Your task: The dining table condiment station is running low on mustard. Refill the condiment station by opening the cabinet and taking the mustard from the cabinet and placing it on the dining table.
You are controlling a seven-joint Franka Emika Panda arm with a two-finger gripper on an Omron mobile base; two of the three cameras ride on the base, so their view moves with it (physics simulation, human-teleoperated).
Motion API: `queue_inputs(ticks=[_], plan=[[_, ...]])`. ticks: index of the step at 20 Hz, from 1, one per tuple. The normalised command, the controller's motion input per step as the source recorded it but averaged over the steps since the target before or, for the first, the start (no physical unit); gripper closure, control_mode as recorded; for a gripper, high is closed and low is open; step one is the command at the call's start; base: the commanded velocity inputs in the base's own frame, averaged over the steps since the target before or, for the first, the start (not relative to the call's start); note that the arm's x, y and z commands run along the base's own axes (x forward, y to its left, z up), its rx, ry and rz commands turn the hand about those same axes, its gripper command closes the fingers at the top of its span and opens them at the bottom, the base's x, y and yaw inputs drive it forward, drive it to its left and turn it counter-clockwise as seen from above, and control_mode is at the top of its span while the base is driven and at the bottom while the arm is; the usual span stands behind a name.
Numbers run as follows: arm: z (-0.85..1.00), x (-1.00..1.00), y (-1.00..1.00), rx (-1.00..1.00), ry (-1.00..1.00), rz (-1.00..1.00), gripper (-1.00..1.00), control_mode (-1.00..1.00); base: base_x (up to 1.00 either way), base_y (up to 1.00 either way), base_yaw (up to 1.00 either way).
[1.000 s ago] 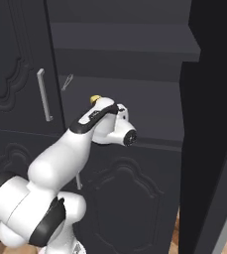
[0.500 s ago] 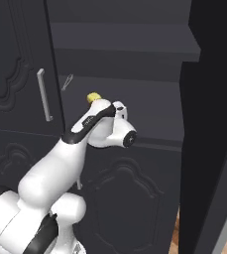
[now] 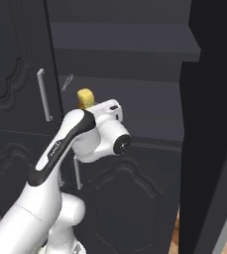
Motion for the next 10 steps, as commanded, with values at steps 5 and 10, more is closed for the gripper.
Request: queue_inputs(ticks=[5, 10], plan=[[0.30, -0.97, -0.03, 0.00, 0.00, -0.05, 1.00, -1.00, 0.00, 0.00, 0.00], [0.19, -0.99, 0.00, 0.00, -0.01, -0.04, 1.00, -1.00, 0.00, 0.00, 0.00]])
